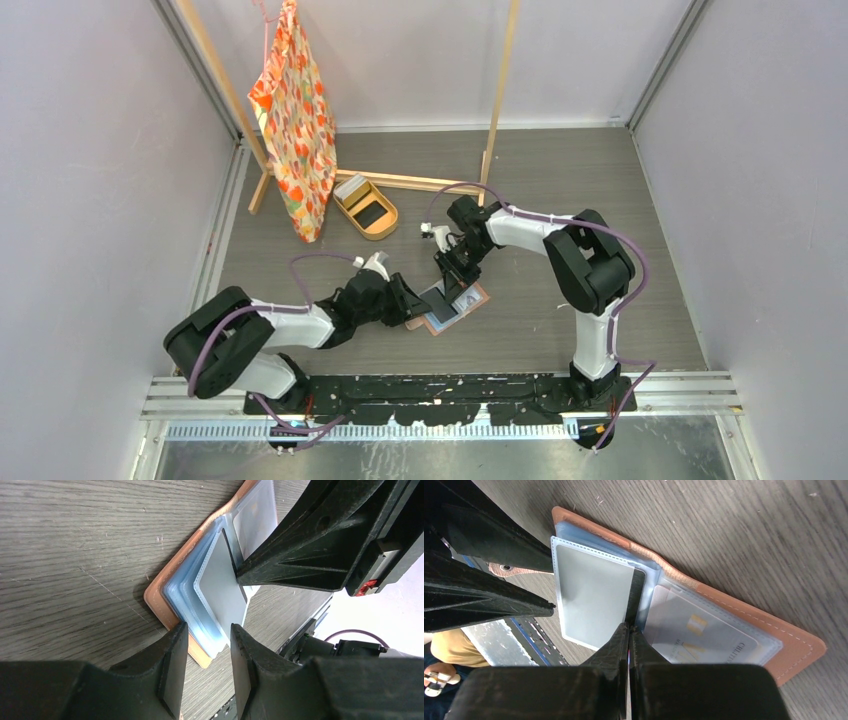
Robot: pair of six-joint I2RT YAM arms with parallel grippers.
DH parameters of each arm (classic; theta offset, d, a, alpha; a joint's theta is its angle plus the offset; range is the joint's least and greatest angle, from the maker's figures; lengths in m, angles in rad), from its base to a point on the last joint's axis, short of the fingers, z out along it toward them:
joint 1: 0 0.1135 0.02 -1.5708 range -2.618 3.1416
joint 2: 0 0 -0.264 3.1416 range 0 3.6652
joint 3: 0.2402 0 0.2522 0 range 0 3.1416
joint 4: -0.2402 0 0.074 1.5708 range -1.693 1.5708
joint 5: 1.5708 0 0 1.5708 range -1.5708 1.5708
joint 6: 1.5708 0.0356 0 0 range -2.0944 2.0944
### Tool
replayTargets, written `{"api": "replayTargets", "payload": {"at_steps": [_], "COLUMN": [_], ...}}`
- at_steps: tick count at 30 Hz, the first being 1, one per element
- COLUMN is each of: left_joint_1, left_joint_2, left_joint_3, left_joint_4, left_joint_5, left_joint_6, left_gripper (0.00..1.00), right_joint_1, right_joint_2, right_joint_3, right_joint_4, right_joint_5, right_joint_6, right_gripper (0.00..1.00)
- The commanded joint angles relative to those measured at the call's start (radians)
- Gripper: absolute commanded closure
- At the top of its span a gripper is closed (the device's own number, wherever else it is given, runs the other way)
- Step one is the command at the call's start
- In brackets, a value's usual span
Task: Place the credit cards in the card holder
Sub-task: Insert the credit card into the card holder.
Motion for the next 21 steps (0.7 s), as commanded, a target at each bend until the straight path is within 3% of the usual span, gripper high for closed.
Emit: {"api": "replayTargets", "payload": {"at_steps": [1,10,21], "left_joint_1": [-0.005,-0.005,-0.004], "left_joint_2": [-0.050,-0.215,-0.142], "left_joint_3": [0.007,-0.006,-0.017], "left_joint_4": [0.033,-0.104,-0.005], "left_joint_5": [-0.008,-0.058,-0.037], "left_joint_6": [0.004,0.025,-0.012], "left_gripper": [0.62,0.62,0.61], "right_joint_1": [0.012,0.011,0.011], "right_joint_2": [0.023,0.032,0.036], "right_joint_3": [0.032,0.041,0.041], "right_joint_4": [-0.003,-0.014,-0.015], "right_joint_5": [0.009,0.012,0.014], "right_joint_6": [0.004,0.004,0.004], "right_gripper": [0.96,0.96,0.96]}}
